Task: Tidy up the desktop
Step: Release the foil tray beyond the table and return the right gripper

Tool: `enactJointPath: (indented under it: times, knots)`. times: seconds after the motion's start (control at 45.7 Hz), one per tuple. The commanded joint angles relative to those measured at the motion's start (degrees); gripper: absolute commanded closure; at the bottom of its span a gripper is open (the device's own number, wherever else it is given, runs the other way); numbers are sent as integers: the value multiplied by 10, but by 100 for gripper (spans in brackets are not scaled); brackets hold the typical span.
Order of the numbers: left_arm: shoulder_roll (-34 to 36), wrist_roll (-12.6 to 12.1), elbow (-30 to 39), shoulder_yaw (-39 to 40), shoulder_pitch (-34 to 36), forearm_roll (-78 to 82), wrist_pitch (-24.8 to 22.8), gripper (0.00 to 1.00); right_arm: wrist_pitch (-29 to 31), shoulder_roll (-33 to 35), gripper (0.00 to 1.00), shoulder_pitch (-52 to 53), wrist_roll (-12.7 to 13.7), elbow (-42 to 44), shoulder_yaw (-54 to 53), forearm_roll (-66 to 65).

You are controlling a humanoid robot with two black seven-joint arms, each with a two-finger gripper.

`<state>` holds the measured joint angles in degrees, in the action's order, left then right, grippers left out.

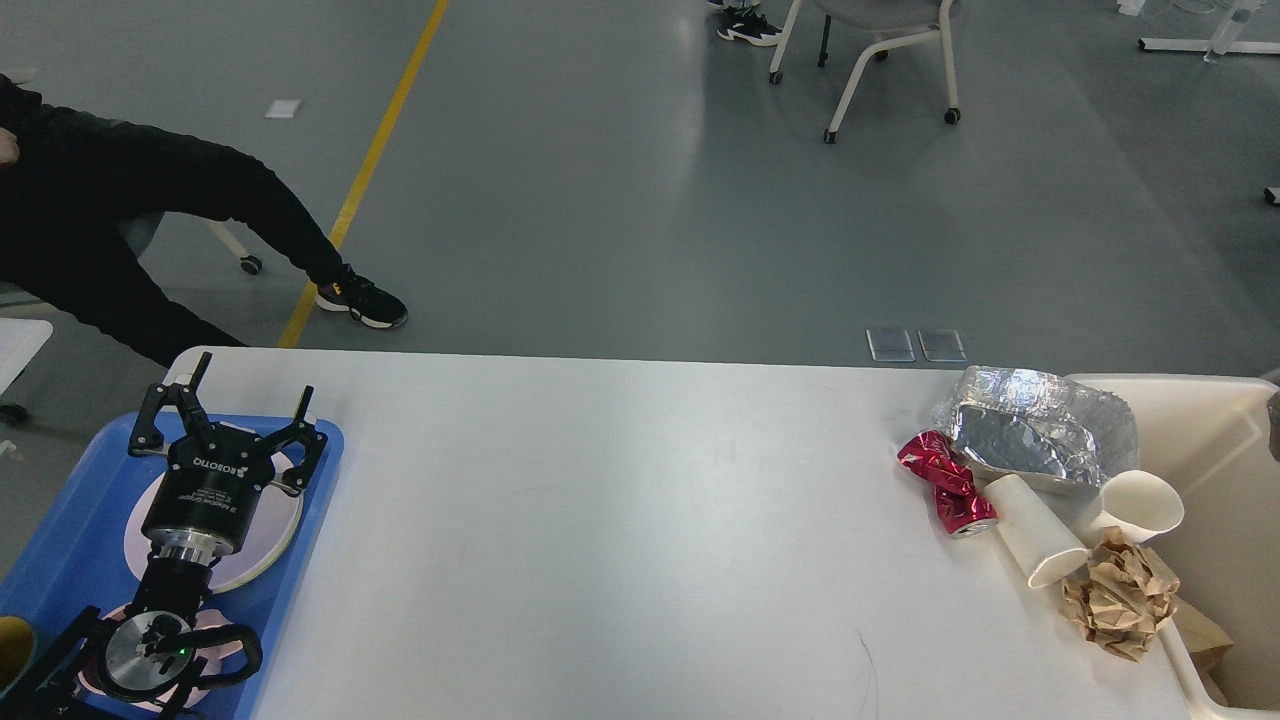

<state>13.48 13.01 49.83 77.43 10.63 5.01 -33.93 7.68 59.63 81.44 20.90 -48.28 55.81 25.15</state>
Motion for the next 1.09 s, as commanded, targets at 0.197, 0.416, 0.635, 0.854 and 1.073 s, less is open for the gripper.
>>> enactJointPath:
  times: [0.197,0.416,0.635,0.854,1.073]
  knots:
    - [1,0,0,0,0,0,0,4,-9,-139,100,-255,-1,257,-123,1]
    - [1,0,0,0,0,0,0,4,-51,-208,100,-361,-2,362,-153,0]
    - [0,0,0,0,0,0,0,4,-126,-283,100,-430,-5,373,-148,-52]
    - [0,0,0,0,0,0,0,4,-161,-319,100,-454,-7,372,-146,-81]
    - [1,0,0,0,0,0,0,4,-156,-325,100,-464,-51,367,-147,-124]
